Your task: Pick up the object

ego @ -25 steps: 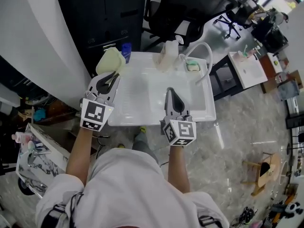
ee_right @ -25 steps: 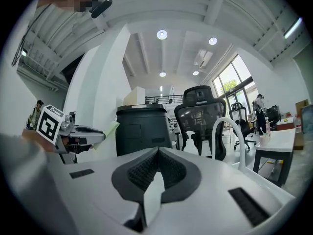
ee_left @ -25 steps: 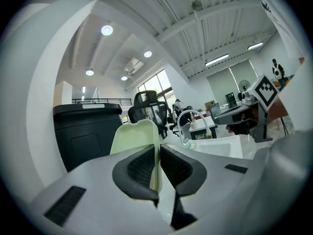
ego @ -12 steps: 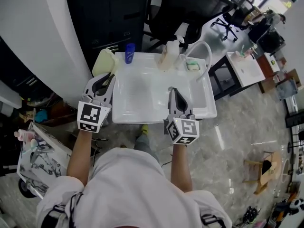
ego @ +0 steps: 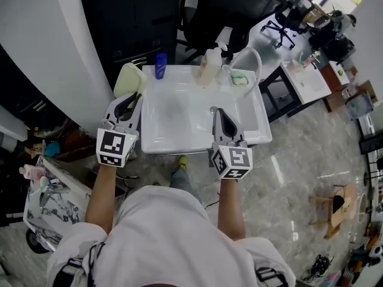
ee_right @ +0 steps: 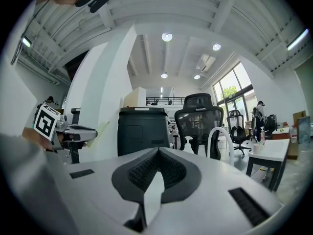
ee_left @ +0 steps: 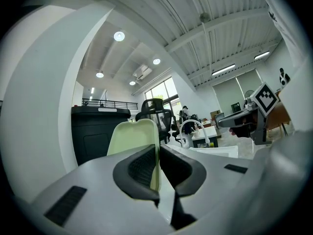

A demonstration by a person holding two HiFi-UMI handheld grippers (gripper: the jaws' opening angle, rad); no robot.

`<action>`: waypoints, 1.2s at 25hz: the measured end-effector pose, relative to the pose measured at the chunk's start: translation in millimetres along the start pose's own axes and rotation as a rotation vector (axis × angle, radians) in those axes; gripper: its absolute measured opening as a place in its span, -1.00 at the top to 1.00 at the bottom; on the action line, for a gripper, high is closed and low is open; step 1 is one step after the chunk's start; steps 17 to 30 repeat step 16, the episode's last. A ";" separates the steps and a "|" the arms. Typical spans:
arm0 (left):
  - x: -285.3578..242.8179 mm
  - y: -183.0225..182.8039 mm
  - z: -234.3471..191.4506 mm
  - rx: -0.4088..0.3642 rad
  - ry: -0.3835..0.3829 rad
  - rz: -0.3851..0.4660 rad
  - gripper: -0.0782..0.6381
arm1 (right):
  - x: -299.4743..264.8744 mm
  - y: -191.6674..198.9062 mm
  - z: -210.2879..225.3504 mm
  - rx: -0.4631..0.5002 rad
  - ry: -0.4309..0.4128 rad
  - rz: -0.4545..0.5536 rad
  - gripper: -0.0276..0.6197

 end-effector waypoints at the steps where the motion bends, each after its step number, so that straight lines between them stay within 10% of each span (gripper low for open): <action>1: 1.4 -1.1 0.4 0.002 -0.002 0.001 0.66 | 1.3 -0.9 -0.1 0.000 0.000 0.001 0.91; 30: 15.2 -8.1 3.1 0.025 -0.001 0.020 0.67 | 15.6 -5.8 -1.0 -0.004 0.015 0.018 0.91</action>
Point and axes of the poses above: the fingertips, and each gripper's own axes: x backward along the fingers, z to its right, y out of its underside, the point moved 9 cm from there along x, backward along the fingers, and after that the axes turned 1 degree about z, right-handed, at the moved point
